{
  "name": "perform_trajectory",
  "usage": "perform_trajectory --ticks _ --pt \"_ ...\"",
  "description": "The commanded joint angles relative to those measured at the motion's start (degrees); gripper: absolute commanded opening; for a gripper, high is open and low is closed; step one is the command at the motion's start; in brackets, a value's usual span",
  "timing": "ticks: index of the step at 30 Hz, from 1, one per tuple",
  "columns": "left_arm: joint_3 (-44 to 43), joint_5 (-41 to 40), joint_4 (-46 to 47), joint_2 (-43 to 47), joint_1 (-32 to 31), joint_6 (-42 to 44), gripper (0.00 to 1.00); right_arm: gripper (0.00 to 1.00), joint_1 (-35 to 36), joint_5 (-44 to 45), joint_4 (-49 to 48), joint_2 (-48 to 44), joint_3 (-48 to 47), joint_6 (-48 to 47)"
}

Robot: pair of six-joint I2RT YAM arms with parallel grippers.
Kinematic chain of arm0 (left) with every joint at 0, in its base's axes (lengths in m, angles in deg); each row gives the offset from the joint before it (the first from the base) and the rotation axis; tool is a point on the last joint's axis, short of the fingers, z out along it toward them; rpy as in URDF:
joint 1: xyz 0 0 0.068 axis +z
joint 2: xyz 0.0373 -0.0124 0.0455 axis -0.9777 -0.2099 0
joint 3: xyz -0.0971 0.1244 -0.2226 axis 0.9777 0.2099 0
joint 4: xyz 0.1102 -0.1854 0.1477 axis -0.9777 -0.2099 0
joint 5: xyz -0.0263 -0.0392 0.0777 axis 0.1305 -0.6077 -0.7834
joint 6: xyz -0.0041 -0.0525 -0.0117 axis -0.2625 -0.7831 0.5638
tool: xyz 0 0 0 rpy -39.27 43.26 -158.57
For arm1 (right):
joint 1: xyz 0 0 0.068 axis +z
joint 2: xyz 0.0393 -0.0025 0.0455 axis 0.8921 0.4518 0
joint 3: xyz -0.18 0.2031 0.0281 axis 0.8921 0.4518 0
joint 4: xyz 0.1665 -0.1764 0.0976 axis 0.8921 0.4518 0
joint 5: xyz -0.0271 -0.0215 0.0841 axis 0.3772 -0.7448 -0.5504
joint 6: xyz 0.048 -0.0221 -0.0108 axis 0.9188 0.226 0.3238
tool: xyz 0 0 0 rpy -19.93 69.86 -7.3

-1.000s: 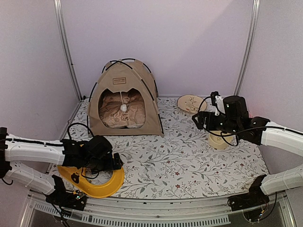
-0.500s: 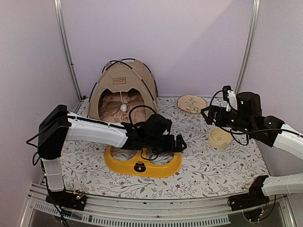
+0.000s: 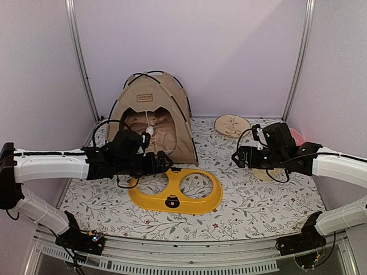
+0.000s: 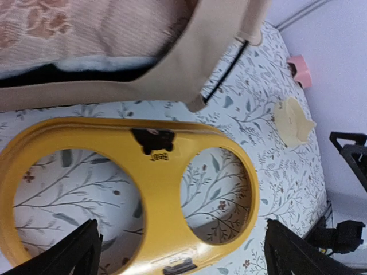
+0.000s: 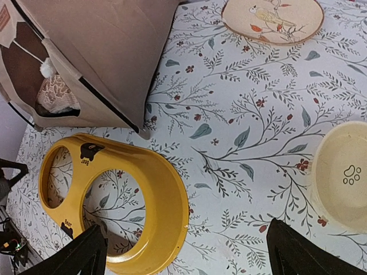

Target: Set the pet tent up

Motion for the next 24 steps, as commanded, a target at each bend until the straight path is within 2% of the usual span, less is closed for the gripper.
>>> perform_trajectory --ticks 1,6,10,14,18,24 --pt "7.25 -2.76 -5.73 8.16 7.63 2.81 0.99 0.99 -0.76 4.08 2.94 -1.16 2.18 4.43" --pt "14.62 3.74 -4.3 14.23 18.92 7.99 0.99 0.99 -5.53 4.47 4.27 -2.09 4.49 4.92" --pt "16.42 6.87 -0.92 12.24 21.96 11.54 1.0 0.99 -9.96 4.24 2.86 -0.55 4.13 3.2" --pt "17.78 10.94 5.15 6.85 21.7 11.13 0.99 0.99 -14.25 -0.44 0.1 3.99 1.58 0.15" --pt "18.85 11.32 11.25 2.1 18.99 10.21 0.99 0.99 -15.2 -1.69 -0.58 9.38 -1.57 -2.61" --pt "14.63 9.85 16.35 -5.06 8.02 5.25 1.0 0.99 -16.79 -2.38 -1.61 13.66 -3.09 -3.91"
